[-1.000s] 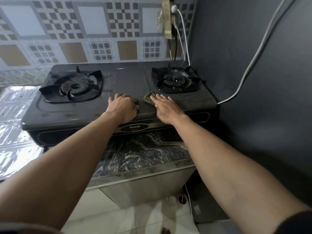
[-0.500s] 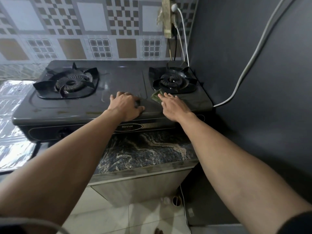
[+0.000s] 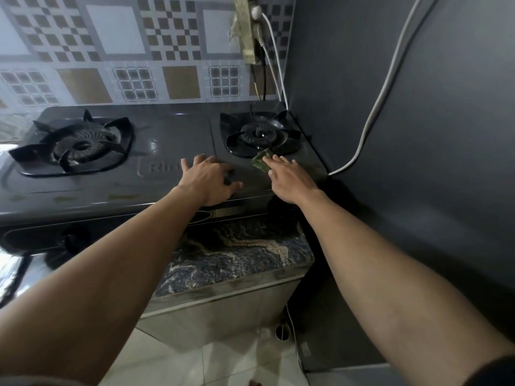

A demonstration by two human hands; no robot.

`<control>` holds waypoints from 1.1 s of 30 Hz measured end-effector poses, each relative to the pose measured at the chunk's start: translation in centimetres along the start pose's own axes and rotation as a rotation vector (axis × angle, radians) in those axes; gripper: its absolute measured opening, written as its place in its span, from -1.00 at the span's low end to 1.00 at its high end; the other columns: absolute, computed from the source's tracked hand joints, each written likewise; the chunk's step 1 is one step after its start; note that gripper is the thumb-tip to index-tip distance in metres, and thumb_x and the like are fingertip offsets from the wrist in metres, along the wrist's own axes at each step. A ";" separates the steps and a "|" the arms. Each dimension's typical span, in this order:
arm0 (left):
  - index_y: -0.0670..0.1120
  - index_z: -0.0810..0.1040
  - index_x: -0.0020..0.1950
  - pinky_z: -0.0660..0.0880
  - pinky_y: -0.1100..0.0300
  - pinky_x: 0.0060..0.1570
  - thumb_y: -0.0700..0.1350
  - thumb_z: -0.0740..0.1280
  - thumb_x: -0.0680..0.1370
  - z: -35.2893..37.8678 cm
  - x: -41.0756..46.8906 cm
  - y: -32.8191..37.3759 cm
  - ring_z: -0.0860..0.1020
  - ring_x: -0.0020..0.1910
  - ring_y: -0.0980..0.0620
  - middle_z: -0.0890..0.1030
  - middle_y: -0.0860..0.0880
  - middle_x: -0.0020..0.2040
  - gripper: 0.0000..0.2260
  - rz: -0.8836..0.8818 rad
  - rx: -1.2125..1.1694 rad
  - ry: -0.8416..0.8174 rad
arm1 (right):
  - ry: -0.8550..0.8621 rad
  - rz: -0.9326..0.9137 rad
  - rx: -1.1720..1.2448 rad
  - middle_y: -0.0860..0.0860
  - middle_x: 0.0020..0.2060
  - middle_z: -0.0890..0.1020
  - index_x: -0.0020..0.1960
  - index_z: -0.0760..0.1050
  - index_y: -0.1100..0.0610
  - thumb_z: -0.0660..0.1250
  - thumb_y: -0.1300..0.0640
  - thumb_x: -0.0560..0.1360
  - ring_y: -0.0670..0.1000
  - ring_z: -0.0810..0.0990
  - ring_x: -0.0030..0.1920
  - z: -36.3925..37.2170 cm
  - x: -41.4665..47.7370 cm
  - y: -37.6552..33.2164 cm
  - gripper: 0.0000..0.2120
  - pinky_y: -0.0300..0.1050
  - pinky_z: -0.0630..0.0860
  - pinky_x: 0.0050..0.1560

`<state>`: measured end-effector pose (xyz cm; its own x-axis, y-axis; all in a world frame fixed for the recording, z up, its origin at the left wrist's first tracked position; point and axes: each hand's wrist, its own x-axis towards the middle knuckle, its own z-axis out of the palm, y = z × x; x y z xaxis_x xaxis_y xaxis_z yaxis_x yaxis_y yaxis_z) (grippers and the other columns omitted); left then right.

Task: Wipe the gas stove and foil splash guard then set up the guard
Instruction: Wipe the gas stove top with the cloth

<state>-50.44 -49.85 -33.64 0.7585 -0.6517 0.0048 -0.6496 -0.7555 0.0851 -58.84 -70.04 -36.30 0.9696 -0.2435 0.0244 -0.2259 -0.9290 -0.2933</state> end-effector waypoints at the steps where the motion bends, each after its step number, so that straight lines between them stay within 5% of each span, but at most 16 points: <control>1: 0.18 0.43 0.43 0.12 -0.33 0.38 0.41 0.16 0.49 0.0 0.1 0.2 0.22 0.48 -0.17 0.40 0.00 0.47 -0.42 -0.002 0.003 0.000 | -0.003 0.004 0.000 0.08 0.58 0.16 0.60 0.12 0.05 0.00 0.12 0.69 0.05 0.08 0.58 -0.1 0.0 0.1 -0.53 0.03 -0.04 0.55; 16: 0.14 0.38 0.45 0.14 -0.34 0.38 0.38 0.15 0.51 0.3 0.7 0.3 0.27 0.46 -0.14 0.41 -0.02 0.45 -0.42 0.036 0.012 0.006 | 0.083 0.262 -0.199 0.23 0.29 0.51 0.38 0.36 0.27 0.15 0.15 0.58 0.22 0.45 0.31 -1.6 0.4 1.8 -0.60 0.08 0.35 0.31; 22: 0.13 0.39 0.44 0.29 -0.17 0.35 0.38 0.15 0.51 0.3 1.0 0.0 0.43 0.35 -0.13 0.45 -0.06 0.39 -0.42 0.066 0.014 0.023 | 0.086 0.240 -0.096 0.21 0.55 0.17 0.54 0.14 0.27 0.07 0.14 0.66 0.17 0.14 0.55 -1.4 0.7 2.7 -0.52 0.08 0.08 0.53; 33: 0.16 0.35 0.46 0.25 -0.17 0.35 0.40 0.14 0.50 0.7 0.9 -0.3 0.40 0.39 -0.10 0.40 -0.03 0.44 -0.41 0.062 -0.018 0.028 | 0.242 0.468 -0.105 0.22 0.54 0.21 0.51 0.19 0.25 0.10 0.15 0.63 0.18 0.12 0.55 0.1 0.5 1.1 -0.53 0.18 0.05 0.52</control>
<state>-49.59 -50.24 -34.37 0.7179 -0.6951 0.0390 -0.6948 -0.7119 0.1019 -58.57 -71.11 -36.74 0.7163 -0.6842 0.1368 -0.6492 -0.7254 -0.2286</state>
